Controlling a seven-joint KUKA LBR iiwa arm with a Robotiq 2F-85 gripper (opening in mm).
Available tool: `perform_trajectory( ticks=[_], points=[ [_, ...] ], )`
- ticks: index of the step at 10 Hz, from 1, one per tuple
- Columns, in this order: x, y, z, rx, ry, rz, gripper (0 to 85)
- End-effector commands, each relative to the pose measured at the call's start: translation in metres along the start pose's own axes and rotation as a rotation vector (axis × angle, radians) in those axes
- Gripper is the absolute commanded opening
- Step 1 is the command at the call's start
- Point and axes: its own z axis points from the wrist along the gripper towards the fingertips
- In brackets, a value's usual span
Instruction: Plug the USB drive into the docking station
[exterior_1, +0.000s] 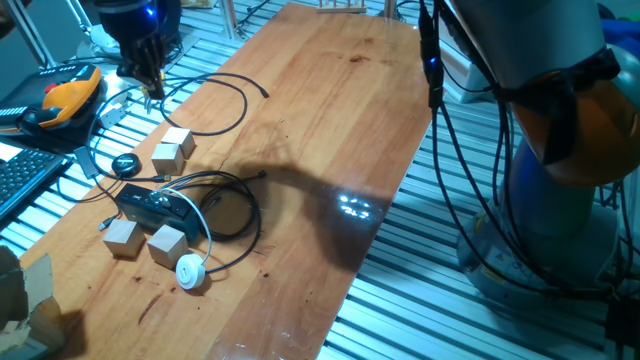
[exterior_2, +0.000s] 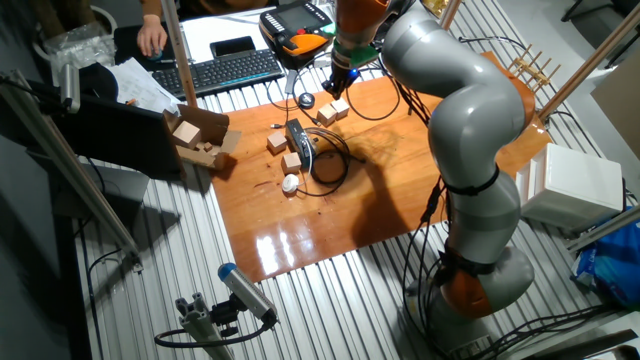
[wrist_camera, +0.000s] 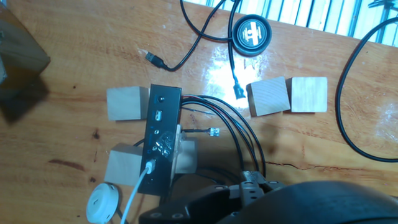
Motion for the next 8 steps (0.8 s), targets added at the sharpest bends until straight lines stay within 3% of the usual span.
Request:
perform_trajectory(
  ticks=[1,8],
  points=[
    [-0.0006,0.0,0.0004,0.0,-0.002,0.0,0.0],
    [-0.0007,0.0005,0.0002,-0.003,-0.011,-0.003,0.0]
  ],
)
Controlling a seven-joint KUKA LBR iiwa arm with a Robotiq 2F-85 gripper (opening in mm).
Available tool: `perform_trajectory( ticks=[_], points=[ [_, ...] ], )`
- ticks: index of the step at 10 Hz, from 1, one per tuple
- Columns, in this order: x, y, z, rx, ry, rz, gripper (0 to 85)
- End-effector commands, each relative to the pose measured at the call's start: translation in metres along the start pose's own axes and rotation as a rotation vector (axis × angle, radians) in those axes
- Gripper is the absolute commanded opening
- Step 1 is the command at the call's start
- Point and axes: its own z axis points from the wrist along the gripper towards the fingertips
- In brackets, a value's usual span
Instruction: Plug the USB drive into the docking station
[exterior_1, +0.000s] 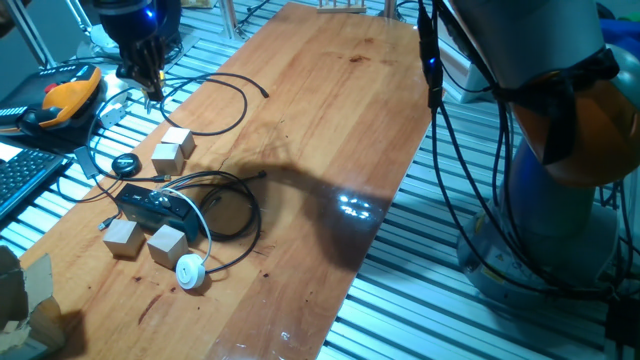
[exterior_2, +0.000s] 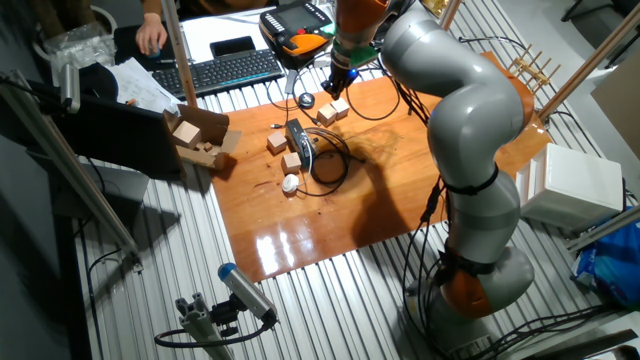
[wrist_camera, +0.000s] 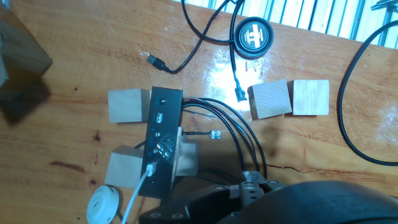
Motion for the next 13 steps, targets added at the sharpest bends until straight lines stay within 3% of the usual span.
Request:
perform_trajectory(
  ticks=[1,11,13],
  points=[
    [0.0001,-0.0002,0.0,0.0,0.0,0.0,0.0],
    [0.0002,-0.0008,0.0005,-0.007,0.009,-0.001,0.0],
    [-0.0003,-0.0006,0.0004,0.0,-0.006,0.0,0.0]
  ],
)
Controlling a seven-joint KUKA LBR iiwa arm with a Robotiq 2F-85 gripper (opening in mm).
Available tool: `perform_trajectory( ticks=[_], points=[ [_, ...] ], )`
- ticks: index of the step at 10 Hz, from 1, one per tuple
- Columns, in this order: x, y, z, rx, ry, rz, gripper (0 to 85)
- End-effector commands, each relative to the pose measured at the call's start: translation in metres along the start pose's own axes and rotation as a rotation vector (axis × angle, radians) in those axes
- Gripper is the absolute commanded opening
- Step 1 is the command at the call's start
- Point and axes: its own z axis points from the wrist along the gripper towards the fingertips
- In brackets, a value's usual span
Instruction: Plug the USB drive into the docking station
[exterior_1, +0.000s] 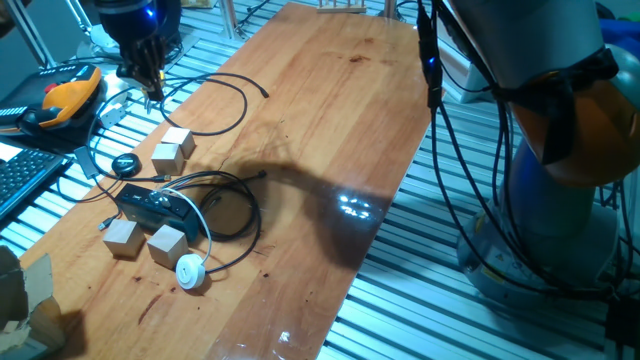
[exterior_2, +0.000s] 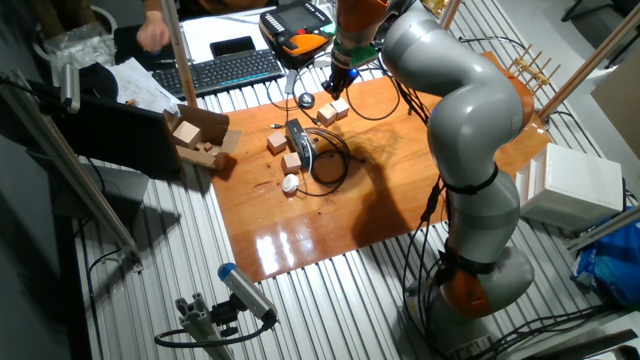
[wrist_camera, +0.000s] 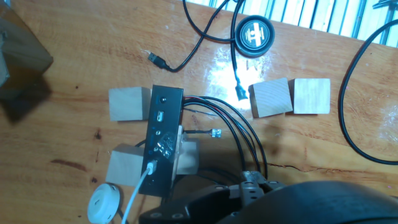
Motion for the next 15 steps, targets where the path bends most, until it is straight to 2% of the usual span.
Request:
perform_trajectory(
  ticks=[1,4,5,15],
  points=[
    [0.0,0.0005,0.0001,0.0,0.001,0.002,0.0],
    [-0.0006,-0.0024,0.0,-0.009,-0.014,0.01,0.0],
    [-0.0006,-0.0024,0.0,-0.002,-0.018,0.013,0.0],
    [0.001,-0.0003,-0.0018,-0.008,-0.012,0.015,0.0]
  ],
)
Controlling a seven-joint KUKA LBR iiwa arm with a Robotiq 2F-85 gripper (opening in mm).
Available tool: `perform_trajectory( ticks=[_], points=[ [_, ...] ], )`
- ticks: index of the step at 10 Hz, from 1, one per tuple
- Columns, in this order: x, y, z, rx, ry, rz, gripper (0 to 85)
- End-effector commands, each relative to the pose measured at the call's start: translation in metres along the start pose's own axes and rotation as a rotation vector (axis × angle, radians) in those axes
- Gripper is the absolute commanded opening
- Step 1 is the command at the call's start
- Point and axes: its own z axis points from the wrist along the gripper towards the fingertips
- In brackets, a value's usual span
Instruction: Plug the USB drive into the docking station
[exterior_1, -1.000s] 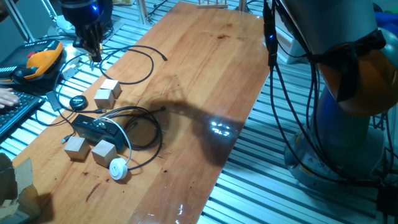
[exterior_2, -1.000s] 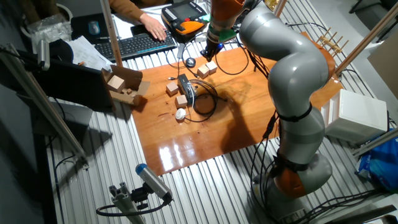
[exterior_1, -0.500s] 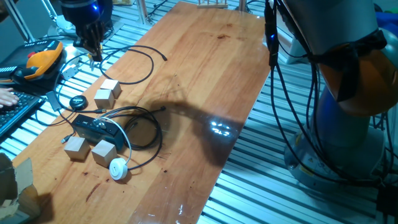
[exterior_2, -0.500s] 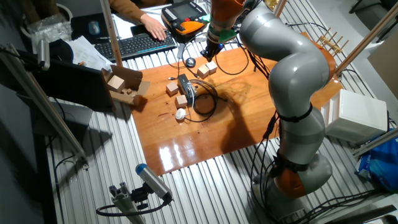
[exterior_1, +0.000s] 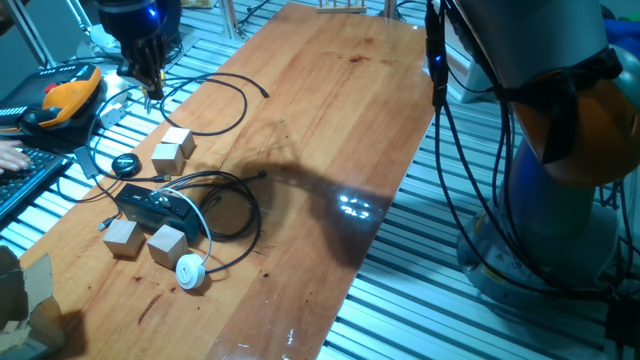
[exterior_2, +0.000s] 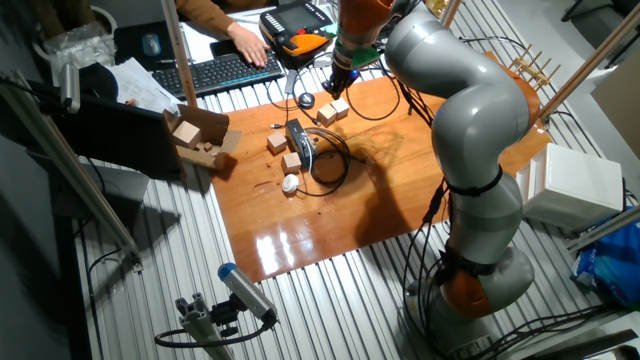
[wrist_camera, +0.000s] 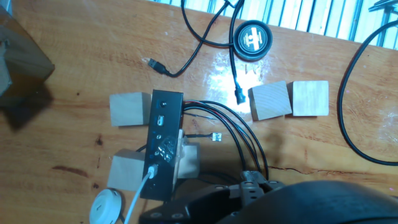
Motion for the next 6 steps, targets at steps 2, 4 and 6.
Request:
perform_trajectory(
  ticks=[2,4,6],
  points=[
    [0.0001,-0.0009,-0.0001,0.001,0.0,0.003,0.0],
    [0.0,-0.0005,-0.0002,0.002,0.002,0.003,0.0],
    [0.0033,0.003,-0.0034,-0.016,0.045,0.0,0.0]
  ],
)
